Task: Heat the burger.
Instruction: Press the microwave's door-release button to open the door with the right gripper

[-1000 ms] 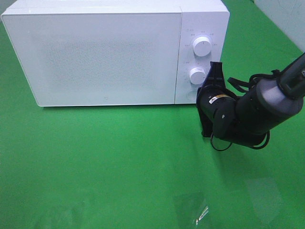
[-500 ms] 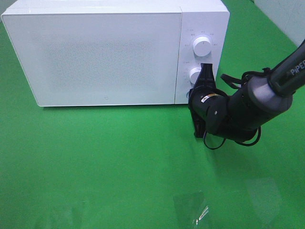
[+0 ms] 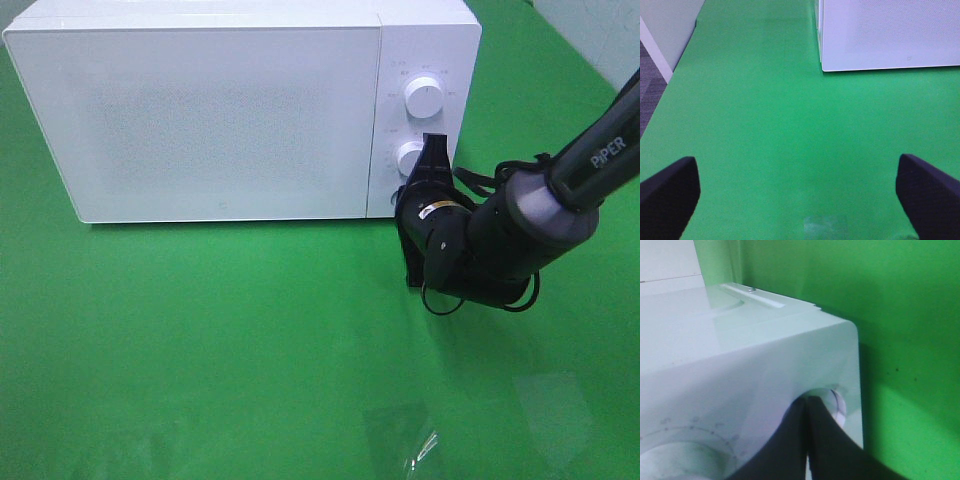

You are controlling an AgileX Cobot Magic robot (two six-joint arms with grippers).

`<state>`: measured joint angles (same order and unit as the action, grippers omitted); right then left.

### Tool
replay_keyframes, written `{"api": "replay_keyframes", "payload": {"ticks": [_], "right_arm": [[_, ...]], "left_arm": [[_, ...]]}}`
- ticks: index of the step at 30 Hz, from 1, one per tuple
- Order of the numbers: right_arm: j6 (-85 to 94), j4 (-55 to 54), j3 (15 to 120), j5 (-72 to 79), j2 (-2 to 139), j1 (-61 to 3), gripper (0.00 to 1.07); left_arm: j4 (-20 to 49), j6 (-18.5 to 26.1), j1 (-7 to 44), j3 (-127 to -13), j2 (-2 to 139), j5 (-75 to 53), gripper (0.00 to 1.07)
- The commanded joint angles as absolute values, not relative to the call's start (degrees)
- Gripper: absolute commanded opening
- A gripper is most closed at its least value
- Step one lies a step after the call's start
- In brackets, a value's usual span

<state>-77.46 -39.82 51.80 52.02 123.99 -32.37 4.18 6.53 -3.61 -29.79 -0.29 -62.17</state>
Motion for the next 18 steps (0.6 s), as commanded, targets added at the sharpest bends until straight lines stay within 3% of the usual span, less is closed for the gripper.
{"api": "replay_keyframes", "payload": {"ticks": [1, 18], "right_arm": [[-76.78, -37.93, 56.04, 64.86, 123.36, -30.71, 0.0], [-78.04, -35.12, 62.11, 70.07, 127.43, -28.71, 0.0]], "left_arm": [[4.58, 6.36, -3.72, -29.68, -1.32, -61.36, 1.0], [4.58, 6.3, -3.72, -29.68, -1.32, -61.36, 1.0]]}}
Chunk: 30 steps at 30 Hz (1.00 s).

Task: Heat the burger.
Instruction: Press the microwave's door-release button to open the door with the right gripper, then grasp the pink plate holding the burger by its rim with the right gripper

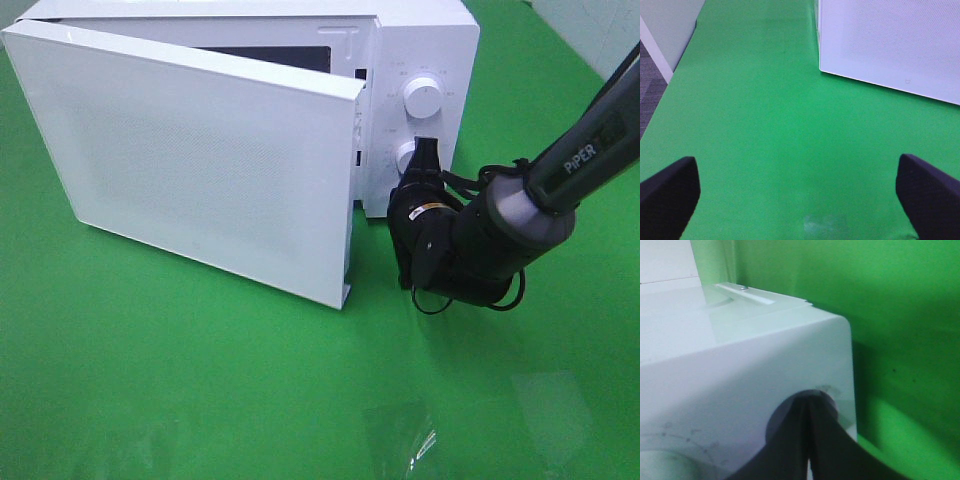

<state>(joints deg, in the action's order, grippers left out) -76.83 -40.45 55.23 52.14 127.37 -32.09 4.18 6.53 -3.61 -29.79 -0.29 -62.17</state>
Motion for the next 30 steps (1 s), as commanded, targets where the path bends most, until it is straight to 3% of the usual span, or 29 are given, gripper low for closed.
{"api": "replay_keyframes", "payload": {"ticks": [1, 11, 30], "right_arm": [[-78.04, -34.89, 62.11, 69.84, 127.43, -28.71, 0.0], [-77.86, -34.15, 61.02, 67.32, 126.68, -28.82, 0.0], [-80.5, -28.3, 44.69, 53.8, 117.51, -34.15, 0.0]], "left_arm": [[4.58, 6.3, -3.72, -29.68, -1.32, -61.36, 1.0], [4.58, 6.3, -3.72, -29.68, -1.32, -61.36, 1.0], [4.58, 6.3, -3.72, -29.68, -1.32, -61.36, 1.0]]}}
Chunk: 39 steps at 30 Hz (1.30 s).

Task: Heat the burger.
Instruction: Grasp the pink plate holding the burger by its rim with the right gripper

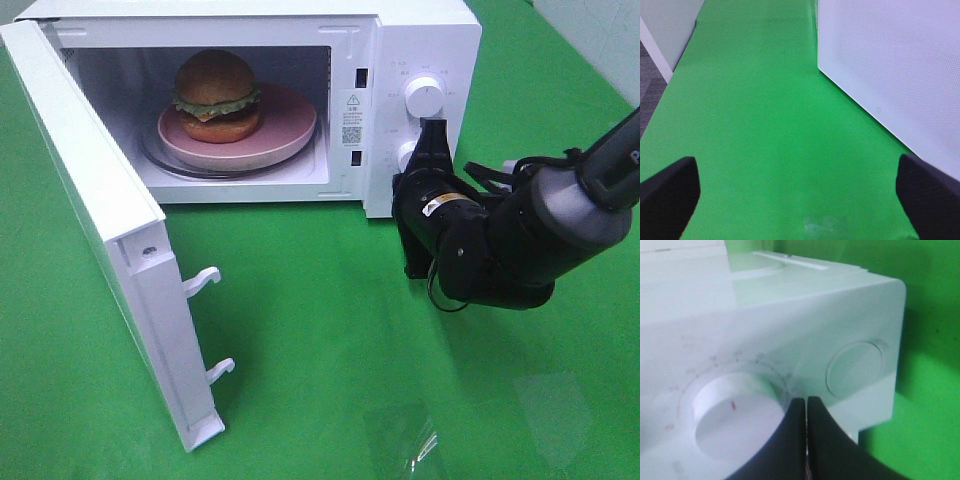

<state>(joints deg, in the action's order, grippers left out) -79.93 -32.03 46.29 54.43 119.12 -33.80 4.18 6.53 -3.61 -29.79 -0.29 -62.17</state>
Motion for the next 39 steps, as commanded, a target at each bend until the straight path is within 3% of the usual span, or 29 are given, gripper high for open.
{"api": "replay_keyframes", "payload": {"ticks": [1, 10, 16, 23, 39], "right_arm": [[-80.67, -27.44, 44.06, 53.23, 116.94, -34.15, 0.0], [-77.12, -25.95, 36.9, 49.5, 110.58, -34.15, 0.0], [-61.88, -20.57, 32.37, 44.52, 104.62, -34.15, 0.0], [-49.85, -13.75, 31.86, 31.0, 99.01, -34.15, 0.01], [-20.86, -13.81, 31.86, 10.49, 87.09, -33.98, 0.05]], "left_arm": [[4.58, 6.3, -3.72, -29.68, -1.32, -61.36, 1.0], [4.58, 6.3, -3.72, -29.68, -1.32, -61.36, 1.0], [4.58, 6.3, -3.72, -29.68, -1.32, -61.36, 1.0], [4.58, 6.3, -3.72, -29.68, -1.32, -61.36, 1.0], [4.58, 6.3, -3.72, -29.68, -1.32, -61.36, 1.0]]}}
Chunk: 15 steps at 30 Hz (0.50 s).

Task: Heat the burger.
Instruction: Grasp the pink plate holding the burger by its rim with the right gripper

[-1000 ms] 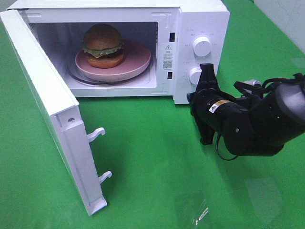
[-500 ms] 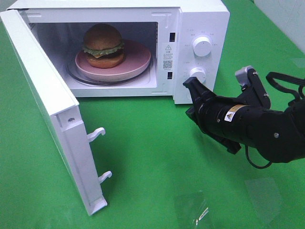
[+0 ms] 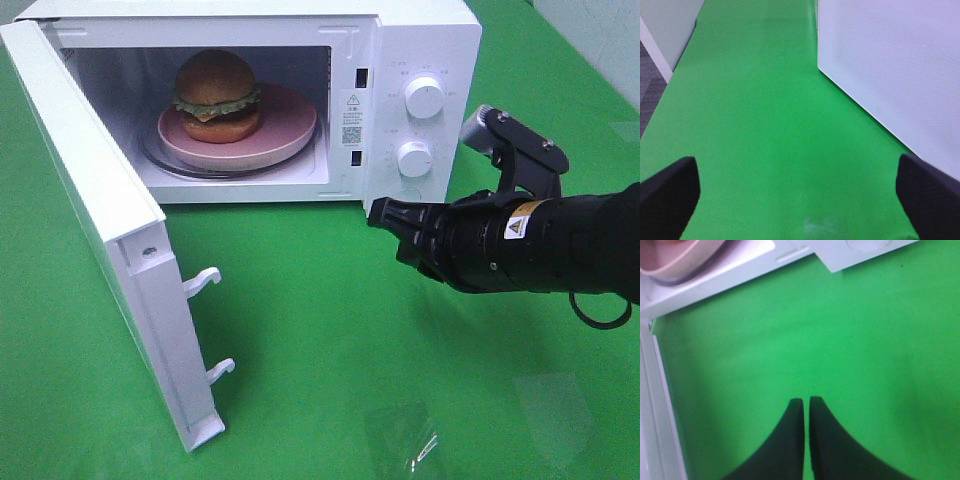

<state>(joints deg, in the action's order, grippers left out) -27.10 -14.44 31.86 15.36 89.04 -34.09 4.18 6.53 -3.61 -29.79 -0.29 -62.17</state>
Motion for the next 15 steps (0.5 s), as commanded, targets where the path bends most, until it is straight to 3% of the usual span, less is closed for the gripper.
{"api": "replay_keyframes", "payload": {"ticks": [1, 7, 15], "right_arm": [[-18.39, -13.81, 31.91, 7.85, 86.12, -33.98, 0.05], [-10.71, -13.75, 32.77, -3.09, 84.68, -33.98, 0.07], [1.6, -8.54, 41.65, -24.52, 84.57, -33.98, 0.09]], "left_arm": [[4.58, 6.3, -3.72, -29.68, -1.32, -61.36, 1.0], [4.58, 6.3, -3.72, -29.68, -1.32, -61.36, 1.0], [4.58, 6.3, -3.72, -29.68, -1.32, -61.36, 1.0]]}}
